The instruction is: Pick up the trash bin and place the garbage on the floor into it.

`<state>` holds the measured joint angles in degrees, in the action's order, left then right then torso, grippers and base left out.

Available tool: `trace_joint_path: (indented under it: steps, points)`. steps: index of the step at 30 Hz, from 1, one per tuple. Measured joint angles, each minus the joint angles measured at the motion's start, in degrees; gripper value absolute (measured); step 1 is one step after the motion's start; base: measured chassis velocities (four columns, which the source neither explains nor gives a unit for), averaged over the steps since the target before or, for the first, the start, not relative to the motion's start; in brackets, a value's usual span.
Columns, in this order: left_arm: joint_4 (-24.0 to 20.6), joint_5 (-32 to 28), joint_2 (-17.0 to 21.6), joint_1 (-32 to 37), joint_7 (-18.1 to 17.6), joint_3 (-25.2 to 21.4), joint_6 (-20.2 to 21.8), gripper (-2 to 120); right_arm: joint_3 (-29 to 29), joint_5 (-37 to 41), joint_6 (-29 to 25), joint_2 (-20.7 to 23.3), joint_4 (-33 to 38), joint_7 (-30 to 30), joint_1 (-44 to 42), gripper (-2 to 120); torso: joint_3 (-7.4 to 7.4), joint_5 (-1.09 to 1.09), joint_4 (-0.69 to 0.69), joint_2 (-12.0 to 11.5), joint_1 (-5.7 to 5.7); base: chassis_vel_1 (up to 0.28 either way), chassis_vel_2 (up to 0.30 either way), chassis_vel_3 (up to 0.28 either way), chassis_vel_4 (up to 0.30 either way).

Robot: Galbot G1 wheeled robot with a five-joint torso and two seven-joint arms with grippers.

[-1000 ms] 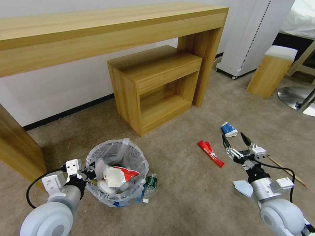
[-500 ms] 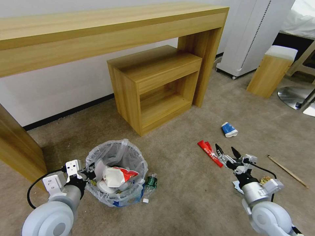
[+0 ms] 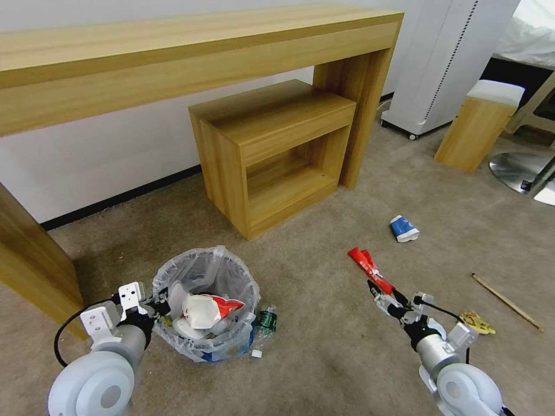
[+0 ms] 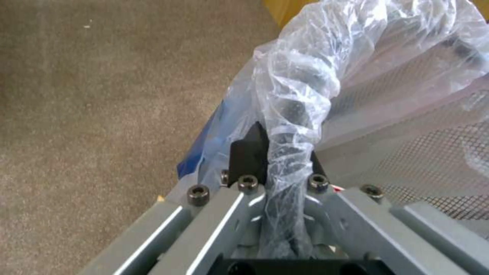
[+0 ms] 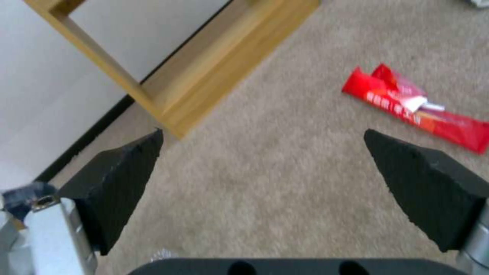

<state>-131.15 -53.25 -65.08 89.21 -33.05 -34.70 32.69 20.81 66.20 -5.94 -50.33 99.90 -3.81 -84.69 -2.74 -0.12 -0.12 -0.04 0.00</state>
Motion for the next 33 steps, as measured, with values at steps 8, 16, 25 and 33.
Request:
trace_joint_path:
  steps: [8, 16, 25, 33]
  points:
    - [0.13, 0.67, -0.72, 0.32, 0.34, 0.09, -0.14, 1, -2.43, -1.78, -0.52, -1.44, -3.9, -0.7, 1.19, 100, 0.0, 0.0, 0.0, 0.0, 0.0, 0.0, 0.0, 0.0, 0.0]
    - [0.08, 2.13, -1.73, 1.28, 0.99, 0.18, -0.41, 1, -3.36, -4.63, 0.02, -2.52, -5.18, -0.57, 1.15, 100, 0.0, 0.0, 0.0, 0.0, 0.0, 0.0, 0.0, 0.0, 0.0]
    - [-0.41, 3.21, -2.72, 1.84, 1.07, 0.35, -0.41, 1, -4.8, -5.38, -0.53, -4.47, -6.19, -1.22, 1.33, 100, 0.0, -0.01, 0.0, 0.0, 0.0, 0.0, 0.0, 0.0, 0.0]
    - [-0.6, 3.58, -3.02, 2.4, 1.05, 0.06, -0.41, 1, -9.14, -4.86, -1.03, -6.32, -9.78, -2.07, 3.88, 100, 0.0, -0.01, 0.0, 0.0, 0.0, 0.0, 0.0, 0.0, 0.0]
